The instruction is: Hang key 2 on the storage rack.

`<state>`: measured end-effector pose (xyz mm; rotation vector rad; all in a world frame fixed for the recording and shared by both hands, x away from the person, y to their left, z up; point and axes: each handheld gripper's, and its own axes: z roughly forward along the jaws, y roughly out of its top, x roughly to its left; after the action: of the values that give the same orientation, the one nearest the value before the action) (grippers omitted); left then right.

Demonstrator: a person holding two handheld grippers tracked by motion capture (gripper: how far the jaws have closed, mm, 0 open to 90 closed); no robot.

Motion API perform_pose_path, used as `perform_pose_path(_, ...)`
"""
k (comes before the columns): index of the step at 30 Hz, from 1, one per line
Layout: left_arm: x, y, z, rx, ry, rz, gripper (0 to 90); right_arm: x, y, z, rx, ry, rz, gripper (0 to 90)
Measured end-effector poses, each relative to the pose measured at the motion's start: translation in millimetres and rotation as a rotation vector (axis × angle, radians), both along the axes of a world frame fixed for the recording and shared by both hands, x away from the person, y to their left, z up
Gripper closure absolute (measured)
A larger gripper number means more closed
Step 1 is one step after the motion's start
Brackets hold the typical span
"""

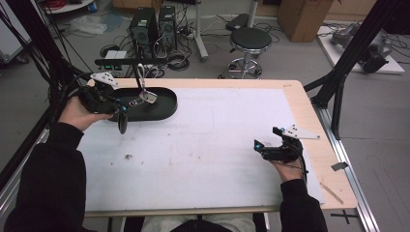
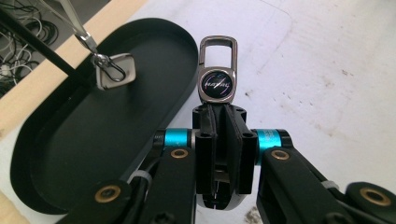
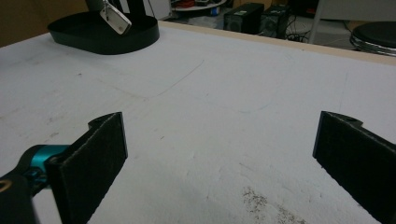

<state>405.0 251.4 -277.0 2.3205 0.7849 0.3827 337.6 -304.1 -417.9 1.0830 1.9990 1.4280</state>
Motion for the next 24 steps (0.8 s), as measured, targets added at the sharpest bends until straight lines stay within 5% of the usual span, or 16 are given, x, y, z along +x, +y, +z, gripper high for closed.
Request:
perform_pose_path(16,39.6,-14.8,11.7,-0.014,-0.022,0.009,82.6,0.2,-0.1,-0.3,-0.004,0.0,0.003,2.1)
perform_pose_path(24,56.6,-20.5,10.5,-0.059,-0.054,0.05,82.5,0.3,-0.2,-0.3,-0.001,0.002,0.005,2.1)
